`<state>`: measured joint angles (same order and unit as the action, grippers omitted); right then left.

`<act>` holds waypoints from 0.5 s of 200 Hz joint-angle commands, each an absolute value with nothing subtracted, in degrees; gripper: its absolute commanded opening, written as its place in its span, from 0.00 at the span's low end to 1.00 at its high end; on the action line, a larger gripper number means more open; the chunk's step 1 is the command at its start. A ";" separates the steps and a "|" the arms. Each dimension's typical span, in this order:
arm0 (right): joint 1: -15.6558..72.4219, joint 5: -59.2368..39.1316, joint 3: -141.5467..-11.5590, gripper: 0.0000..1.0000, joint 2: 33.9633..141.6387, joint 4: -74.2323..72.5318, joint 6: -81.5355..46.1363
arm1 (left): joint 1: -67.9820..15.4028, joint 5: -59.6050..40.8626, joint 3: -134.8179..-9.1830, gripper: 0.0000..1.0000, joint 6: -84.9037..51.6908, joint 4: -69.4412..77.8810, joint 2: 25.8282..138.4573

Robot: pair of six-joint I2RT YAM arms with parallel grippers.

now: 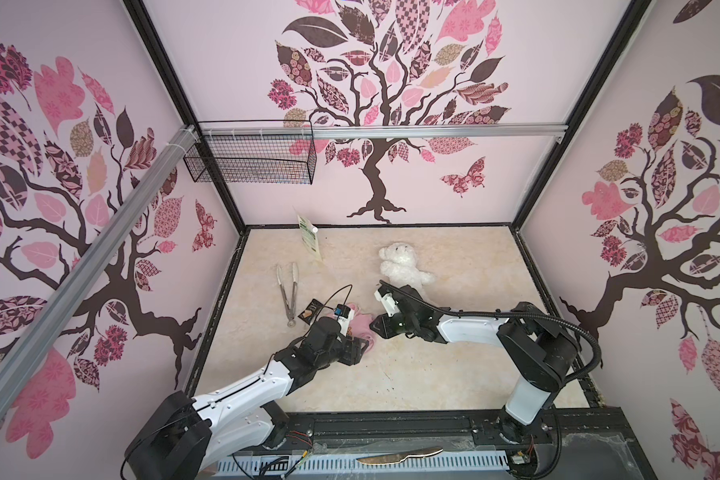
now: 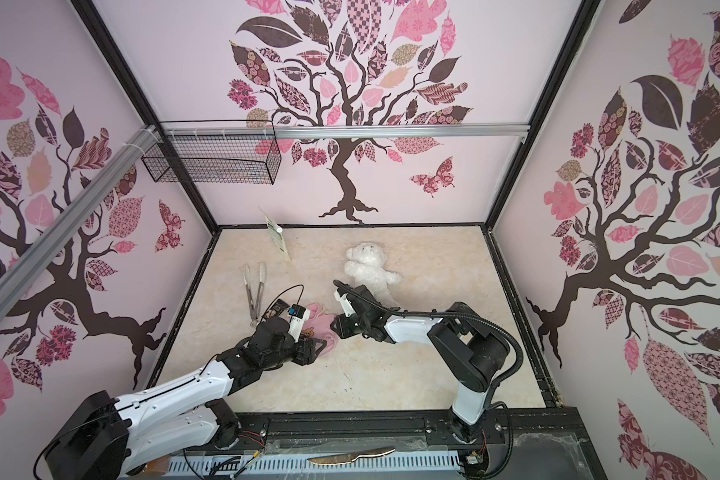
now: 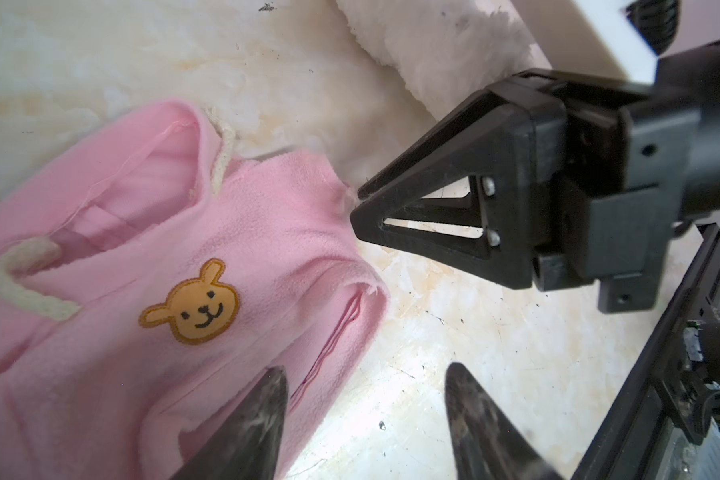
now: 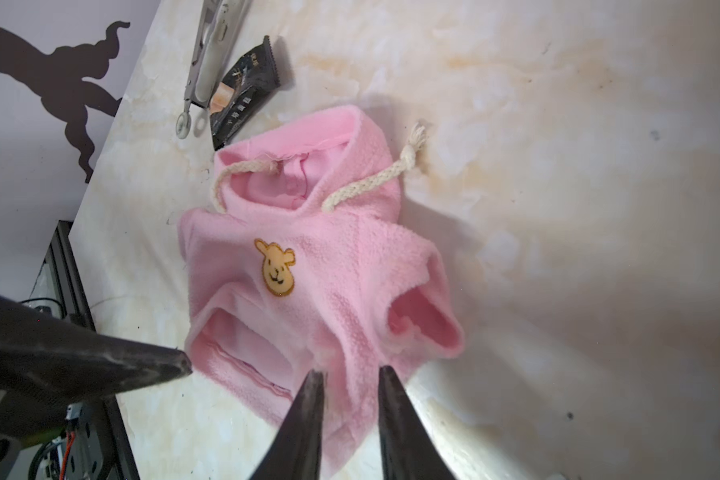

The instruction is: Dress the teddy bear

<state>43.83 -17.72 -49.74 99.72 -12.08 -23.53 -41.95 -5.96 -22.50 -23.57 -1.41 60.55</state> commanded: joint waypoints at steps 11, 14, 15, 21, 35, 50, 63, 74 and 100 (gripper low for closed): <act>42.47 -19.36 -44.43 0.34 92.57 -11.03 -22.10 | -42.11 -0.46 -27.32 0.64 -16.75 -5.14 64.67; 42.49 -19.54 -43.73 0.35 91.91 -11.19 -22.12 | -42.02 0.05 -27.53 0.64 -16.75 -5.33 64.99; 42.51 -19.61 -43.49 0.35 91.70 -11.26 -22.13 | -42.02 0.16 -27.61 0.64 -16.77 -5.39 65.06; 42.59 -20.16 -41.85 0.38 90.44 -12.46 -22.64 | -41.85 0.93 -27.64 0.64 -17.12 -5.46 65.19; 44.18 -20.15 -38.17 0.44 88.48 -15.80 -23.82 | -40.43 0.59 -26.37 0.64 -18.70 -3.82 64.07; 47.41 -15.60 -37.82 0.51 88.59 -15.06 -23.00 | -37.70 -1.56 -24.65 0.64 -20.39 -2.52 62.23; 49.09 -12.83 -38.65 0.54 90.44 -14.52 -22.68 | -36.02 -1.83 -23.84 0.65 -20.83 -2.83 61.00; 49.22 -12.93 -39.23 0.54 92.61 -15.99 -23.42 | -35.70 -0.65 -23.69 0.68 -20.74 -3.68 60.19; 49.31 -14.24 -42.62 0.53 97.99 -19.43 -23.56 | -35.60 0.00 -23.75 0.77 -20.80 -4.51 59.08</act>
<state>49.67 -15.42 -38.63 93.21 -15.92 -23.31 -35.79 -0.86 -24.75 -20.64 -3.75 60.18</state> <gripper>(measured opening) 0.544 0.749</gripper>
